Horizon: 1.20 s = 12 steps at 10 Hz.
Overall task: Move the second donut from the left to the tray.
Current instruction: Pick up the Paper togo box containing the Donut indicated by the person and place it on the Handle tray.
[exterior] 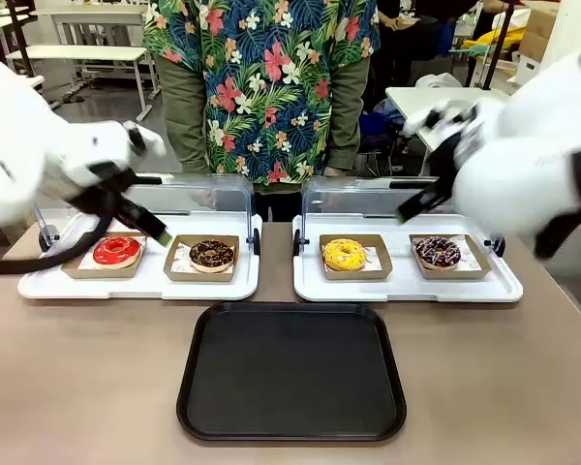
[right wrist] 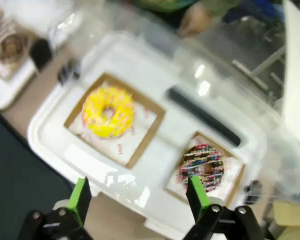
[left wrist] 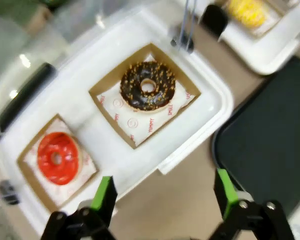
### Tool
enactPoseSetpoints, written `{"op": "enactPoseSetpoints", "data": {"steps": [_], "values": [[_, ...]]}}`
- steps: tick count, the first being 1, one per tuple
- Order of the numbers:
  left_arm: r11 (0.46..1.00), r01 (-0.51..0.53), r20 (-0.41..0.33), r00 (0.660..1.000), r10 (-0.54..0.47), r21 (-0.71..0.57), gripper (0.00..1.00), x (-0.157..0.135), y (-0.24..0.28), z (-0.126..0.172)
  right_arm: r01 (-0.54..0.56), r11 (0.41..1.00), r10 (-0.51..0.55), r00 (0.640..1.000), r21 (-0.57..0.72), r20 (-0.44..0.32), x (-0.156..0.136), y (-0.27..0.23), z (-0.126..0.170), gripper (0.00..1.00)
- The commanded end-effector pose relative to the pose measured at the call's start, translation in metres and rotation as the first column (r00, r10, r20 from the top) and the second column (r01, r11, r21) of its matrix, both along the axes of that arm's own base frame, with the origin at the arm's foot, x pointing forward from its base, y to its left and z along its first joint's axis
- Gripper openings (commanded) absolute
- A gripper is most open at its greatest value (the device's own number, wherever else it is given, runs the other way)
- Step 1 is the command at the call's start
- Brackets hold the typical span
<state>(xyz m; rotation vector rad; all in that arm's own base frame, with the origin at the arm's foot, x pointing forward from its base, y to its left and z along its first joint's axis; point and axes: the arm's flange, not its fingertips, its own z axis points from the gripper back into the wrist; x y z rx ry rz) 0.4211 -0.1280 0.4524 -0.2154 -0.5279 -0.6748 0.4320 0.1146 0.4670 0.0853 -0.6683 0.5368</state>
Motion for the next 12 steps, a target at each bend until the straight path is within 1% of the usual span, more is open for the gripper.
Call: {"op": "enactPoseSetpoints", "data": {"steps": [1, 2, 3, 4, 5, 6, 7, 8, 9, 10, 12], "values": [[0.986, 0.155, -0.046, 0.986, -0.157, -0.056, 1.0, 0.018, 0.064, 0.049, -0.055, 0.99, 0.056, 0.998, 0.133, -0.008, -0.004, -0.088, 0.048, 1.0], [0.97, 0.235, -0.041, 0.97, -0.238, -0.068, 1.0, 0.017, 0.086, 0.063, -0.104, 0.977, 0.105, 0.994, 0.184, 0.004, -0.008, -0.123, 0.05, 1.0], [0.918, 0.38, 0.016, 0.924, -0.381, -0.114, 1.0, 0.019, 0.114, 0.074, -0.114, 0.959, 0.109, 0.994, 0.259, 0.033, -0.006, -0.174, 0.048, 1.0], [0.88, 0.447, 0.061, 0.894, -0.443, -0.158, 1.0, 0.023, 0.143, 0.08, -0.203, 0.925, 0.183, 0.979, 0.321, 0.09, -0.008, -0.212, 0.044, 1.0], [0.842, 0.489, 0.097, 0.872, -0.48, -0.226, 1.0, 0.028, 0.175, 0.08, -0.263, 0.897, 0.225, 0.964, 0.355, 0.145, -0.017, -0.251, 0.038, 1.0], [0.798, 0.536, 0.151, 0.844, -0.515, -0.274, 1.0, 0.03, 0.21, 0.076, -0.319, 0.876, 0.26, 0.944, 0.362, 0.202, -0.03, -0.285, 0.03, 1.0], [0.759, 0.585, 0.216, 0.811, -0.544, -0.287, 1.0, 0.023, 0.234, 0.074, -0.399, 0.85, 0.311, 0.907, 0.343, 0.284, -0.039, -0.308, 0.02, 1.0], [0.718, 0.635, 0.294, 0.77, -0.566, -0.283, 1.0, 0.014, 0.251, 0.066, -0.417, 0.842, 0.313, 0.894, 0.341, 0.32, -0.043, -0.324, 0.012, 1.0], [0.678, 0.686, 0.381, 0.72, -0.58, -0.264, 1.0, 0.008, 0.261, 0.055, -0.441, 0.828, 0.301, 0.87, 0.346, 0.389, -0.049, -0.34, 0.007, 1.0], [0.673, 0.691, 0.408, 0.712, -0.572, -0.262, 1.0, 0.001, 0.267, 0.051, -0.454, 0.817, 0.297, 0.86, 0.356, 0.415, -0.052, -0.343, 0.003, 1.0], [0.671, 0.688, 0.439, 0.712, -0.548, -0.277, 1.0, 0.008, 0.272, 0.027, -0.459, 0.801, 0.28, 0.854, 0.384, 0.438, -0.056, -0.355, -0.004, 1.0]]}}
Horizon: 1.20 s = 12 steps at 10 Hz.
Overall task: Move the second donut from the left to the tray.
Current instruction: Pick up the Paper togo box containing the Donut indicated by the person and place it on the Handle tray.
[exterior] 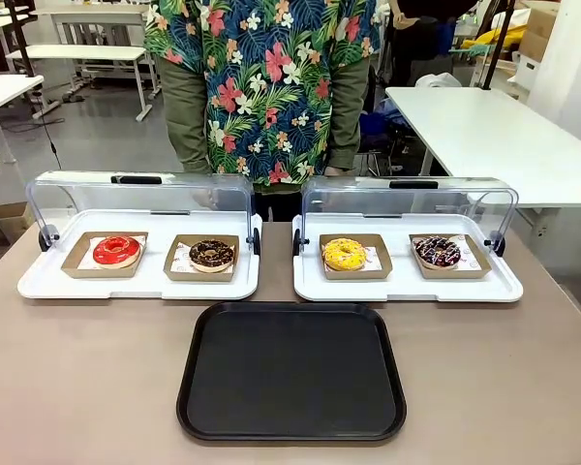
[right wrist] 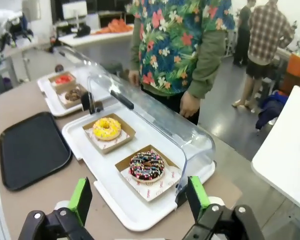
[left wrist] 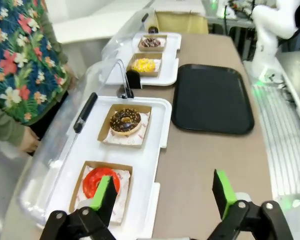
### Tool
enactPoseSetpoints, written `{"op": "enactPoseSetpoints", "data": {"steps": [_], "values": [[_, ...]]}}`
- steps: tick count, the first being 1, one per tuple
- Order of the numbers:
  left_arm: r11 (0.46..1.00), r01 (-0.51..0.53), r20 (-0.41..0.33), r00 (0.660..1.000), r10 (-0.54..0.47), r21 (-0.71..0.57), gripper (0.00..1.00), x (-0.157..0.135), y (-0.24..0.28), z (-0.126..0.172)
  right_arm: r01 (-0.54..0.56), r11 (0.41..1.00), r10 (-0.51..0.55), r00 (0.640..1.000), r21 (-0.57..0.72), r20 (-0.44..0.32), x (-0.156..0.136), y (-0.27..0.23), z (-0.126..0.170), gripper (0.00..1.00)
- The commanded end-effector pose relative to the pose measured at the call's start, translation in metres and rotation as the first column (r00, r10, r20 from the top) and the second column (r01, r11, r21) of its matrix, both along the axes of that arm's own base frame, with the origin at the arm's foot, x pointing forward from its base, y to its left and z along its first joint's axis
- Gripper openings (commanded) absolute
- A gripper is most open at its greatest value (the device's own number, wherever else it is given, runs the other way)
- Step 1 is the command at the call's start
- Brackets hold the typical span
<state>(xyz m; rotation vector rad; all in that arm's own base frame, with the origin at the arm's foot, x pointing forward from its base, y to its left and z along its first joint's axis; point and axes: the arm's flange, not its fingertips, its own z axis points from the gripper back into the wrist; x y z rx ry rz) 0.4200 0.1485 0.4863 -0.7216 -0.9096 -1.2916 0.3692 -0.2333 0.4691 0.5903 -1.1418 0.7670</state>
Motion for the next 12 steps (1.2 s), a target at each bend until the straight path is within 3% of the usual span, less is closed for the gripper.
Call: {"op": "enactPoseSetpoints", "data": {"steps": [1, 7, 8, 12], "values": [[0.999, -0.016, 0.012, 1.0, 0.016, -0.047, 1.0, 0.007, -0.003, -0.015, -0.014, 1.0, 0.014, 1.0, 0.023, 0.005, 0.004, -0.01, -0.009, 1.0], [0.989, -0.142, 0.023, 0.989, 0.143, -0.037, 1.0, 0.001, 0.0, -0.025, 0.044, 0.999, -0.044, 0.999, -0.021, 0.002, -0.001, -0.013, -0.015, 1.0], [0.995, -0.089, 0.0, 0.996, 0.09, -0.038, 1.0, 0.006, 0.008, -0.02, 0.019, 0.999, -0.018, 0.999, 0.033, -0.029, -0.001, -0.015, -0.021, 1.0], [0.995, -0.089, 0.0, 0.996, 0.09, -0.038, 1.0, 0.006, 0.008, -0.02, 0.019, 0.999, -0.018, 0.999, 0.033, -0.029, -0.001, -0.015, -0.021, 1.0]]}}
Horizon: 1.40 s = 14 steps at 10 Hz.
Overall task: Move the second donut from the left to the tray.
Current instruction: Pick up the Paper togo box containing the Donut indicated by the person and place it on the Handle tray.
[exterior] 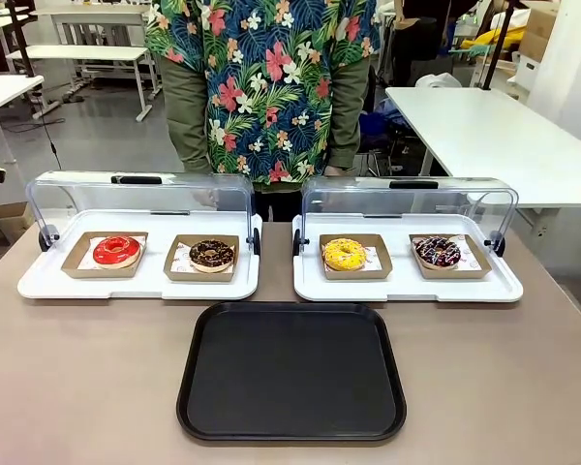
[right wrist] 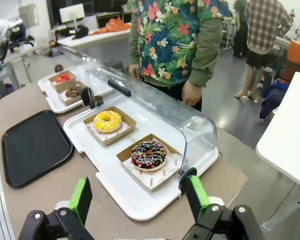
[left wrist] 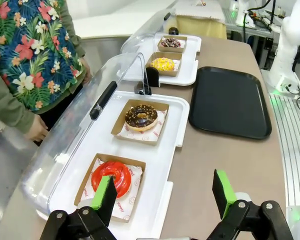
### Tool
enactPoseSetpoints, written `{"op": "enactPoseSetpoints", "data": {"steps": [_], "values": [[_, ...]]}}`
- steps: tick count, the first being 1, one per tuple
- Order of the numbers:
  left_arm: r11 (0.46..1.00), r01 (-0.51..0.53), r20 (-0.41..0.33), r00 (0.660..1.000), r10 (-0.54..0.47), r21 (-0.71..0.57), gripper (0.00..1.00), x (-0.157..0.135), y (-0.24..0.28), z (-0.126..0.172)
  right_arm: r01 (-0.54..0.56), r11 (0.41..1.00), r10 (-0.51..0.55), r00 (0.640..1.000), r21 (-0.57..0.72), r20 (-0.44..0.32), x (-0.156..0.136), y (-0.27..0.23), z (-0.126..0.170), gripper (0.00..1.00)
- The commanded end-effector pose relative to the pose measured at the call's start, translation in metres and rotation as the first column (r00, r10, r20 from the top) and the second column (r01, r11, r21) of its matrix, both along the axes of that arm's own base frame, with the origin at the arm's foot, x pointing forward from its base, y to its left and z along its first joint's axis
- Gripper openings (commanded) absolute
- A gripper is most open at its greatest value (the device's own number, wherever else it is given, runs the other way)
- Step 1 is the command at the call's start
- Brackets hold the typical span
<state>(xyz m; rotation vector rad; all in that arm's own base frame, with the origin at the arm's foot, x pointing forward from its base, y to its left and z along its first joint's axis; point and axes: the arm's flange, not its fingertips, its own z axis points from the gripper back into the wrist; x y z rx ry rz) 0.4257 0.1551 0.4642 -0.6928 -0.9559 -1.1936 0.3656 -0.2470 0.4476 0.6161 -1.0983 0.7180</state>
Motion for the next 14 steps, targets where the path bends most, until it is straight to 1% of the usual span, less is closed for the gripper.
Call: {"op": "enactPoseSetpoints", "data": {"steps": [1, 14], "values": [[1.0, 0.008, 0.002, 1.0, -0.008, -0.007, 1.0, 0.0001, 0.0009, 0.0023, 0.001, 1.0, -0.001, 0.999, 0.013, 0.033, 0.0027, -0.0018, 0.0008, 1.0], [1.0, 0.008, 0.002, 1.0, -0.008, -0.007, 1.0, 0.0001, 0.0009, 0.0023, 0.001, 1.0, -0.001, 0.999, 0.013, 0.033, 0.0027, -0.0018, 0.0008, 1.0]]}}
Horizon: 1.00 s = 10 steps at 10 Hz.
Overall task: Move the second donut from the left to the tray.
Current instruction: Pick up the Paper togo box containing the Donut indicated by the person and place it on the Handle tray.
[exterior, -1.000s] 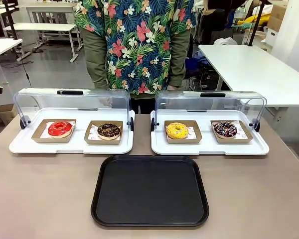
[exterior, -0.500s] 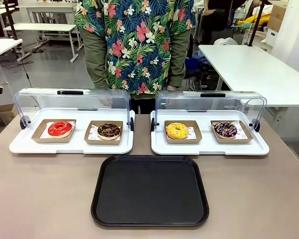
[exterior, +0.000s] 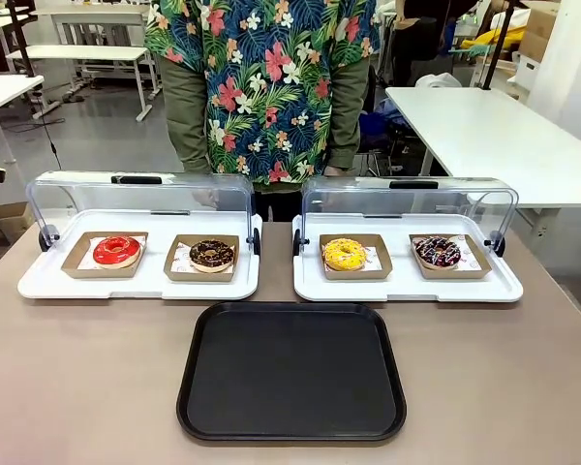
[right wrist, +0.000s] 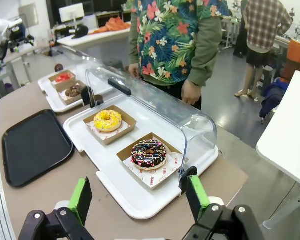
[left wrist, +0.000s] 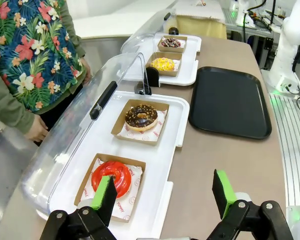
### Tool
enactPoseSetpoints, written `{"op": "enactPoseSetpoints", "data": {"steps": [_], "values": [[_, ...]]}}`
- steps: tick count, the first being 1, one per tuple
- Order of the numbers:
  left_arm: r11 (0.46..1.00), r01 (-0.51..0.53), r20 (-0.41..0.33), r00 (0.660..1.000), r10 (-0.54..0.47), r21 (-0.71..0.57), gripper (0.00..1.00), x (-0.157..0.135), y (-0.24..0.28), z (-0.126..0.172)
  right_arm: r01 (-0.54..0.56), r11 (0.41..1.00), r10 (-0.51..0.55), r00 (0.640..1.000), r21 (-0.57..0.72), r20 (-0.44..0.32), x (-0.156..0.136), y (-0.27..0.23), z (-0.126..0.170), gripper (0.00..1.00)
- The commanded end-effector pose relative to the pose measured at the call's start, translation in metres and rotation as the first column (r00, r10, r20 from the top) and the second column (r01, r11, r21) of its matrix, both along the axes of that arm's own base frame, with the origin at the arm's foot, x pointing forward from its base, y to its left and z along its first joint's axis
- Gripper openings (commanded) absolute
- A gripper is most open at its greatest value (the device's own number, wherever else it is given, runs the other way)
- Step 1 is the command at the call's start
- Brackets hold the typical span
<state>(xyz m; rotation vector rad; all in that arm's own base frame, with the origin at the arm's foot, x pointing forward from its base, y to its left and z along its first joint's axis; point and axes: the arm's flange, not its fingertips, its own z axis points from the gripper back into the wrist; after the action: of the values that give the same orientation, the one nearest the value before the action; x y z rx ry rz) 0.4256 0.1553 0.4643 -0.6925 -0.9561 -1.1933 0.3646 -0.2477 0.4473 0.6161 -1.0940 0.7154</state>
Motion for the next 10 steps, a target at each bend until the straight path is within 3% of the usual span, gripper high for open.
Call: {"op": "enactPoseSetpoints", "data": {"steps": [1, 10], "values": [[1.0, 0.009, 0.002, 1.0, -0.009, -0.007, 1.0, 0.0002, 0.0007, 0.0022, 0.0, 1.0, 0.0, 0.999, 0.013, 0.038, 0.0038, -0.0011, 0.0011, 1.0], [1.0, 0.009, 0.002, 1.0, -0.009, -0.007, 1.0, 0.0002, 0.0007, 0.0022, 0.0, 1.0, 0.0, 0.999, 0.013, 0.038, 0.0038, -0.0011, 0.0011, 1.0]]}}
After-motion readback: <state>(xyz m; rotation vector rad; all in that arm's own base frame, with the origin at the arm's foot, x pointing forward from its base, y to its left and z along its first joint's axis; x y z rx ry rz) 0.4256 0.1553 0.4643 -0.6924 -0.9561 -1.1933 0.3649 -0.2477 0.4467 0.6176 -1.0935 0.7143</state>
